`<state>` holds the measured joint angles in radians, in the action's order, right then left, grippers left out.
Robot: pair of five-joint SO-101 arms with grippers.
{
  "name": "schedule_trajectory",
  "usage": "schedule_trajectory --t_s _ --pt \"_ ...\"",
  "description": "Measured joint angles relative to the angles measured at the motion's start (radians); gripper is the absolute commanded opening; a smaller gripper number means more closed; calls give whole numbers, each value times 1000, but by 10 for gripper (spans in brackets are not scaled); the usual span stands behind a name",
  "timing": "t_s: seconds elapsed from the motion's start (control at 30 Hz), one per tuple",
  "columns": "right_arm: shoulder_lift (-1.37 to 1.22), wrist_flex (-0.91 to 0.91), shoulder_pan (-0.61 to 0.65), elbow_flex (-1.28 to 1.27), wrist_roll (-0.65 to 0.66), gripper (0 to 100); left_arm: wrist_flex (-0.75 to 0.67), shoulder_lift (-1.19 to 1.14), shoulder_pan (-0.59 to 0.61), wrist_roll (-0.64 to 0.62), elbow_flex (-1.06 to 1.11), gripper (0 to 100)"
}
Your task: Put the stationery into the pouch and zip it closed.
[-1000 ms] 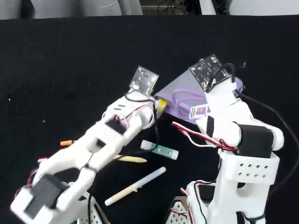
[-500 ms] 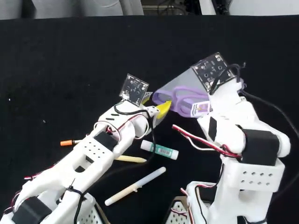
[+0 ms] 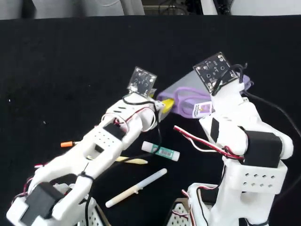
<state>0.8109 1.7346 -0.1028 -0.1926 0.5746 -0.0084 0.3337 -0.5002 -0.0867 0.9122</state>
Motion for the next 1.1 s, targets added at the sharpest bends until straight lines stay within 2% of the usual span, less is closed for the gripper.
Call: schedule_trajectory --t_s 0.4,0.57,0.63,0.73,0.93,1.1 --pt "178 0 0 -11 23 12 0 -49 0 -2 -28 213" --pt "218 0 0 -44 51 12 0 -49 0 -49 -31 208" --pt "226 0 2 -44 55 12 0 -49 -2 -49 -43 161" --pt "233 0 0 -54 55 15 0 -49 -5 -49 -57 34" --pt "233 0 0 -54 55 21 0 -49 -25 -49 -69 29" --pt "233 0 2 -60 55 168 0 -49 -23 -51 -69 28"
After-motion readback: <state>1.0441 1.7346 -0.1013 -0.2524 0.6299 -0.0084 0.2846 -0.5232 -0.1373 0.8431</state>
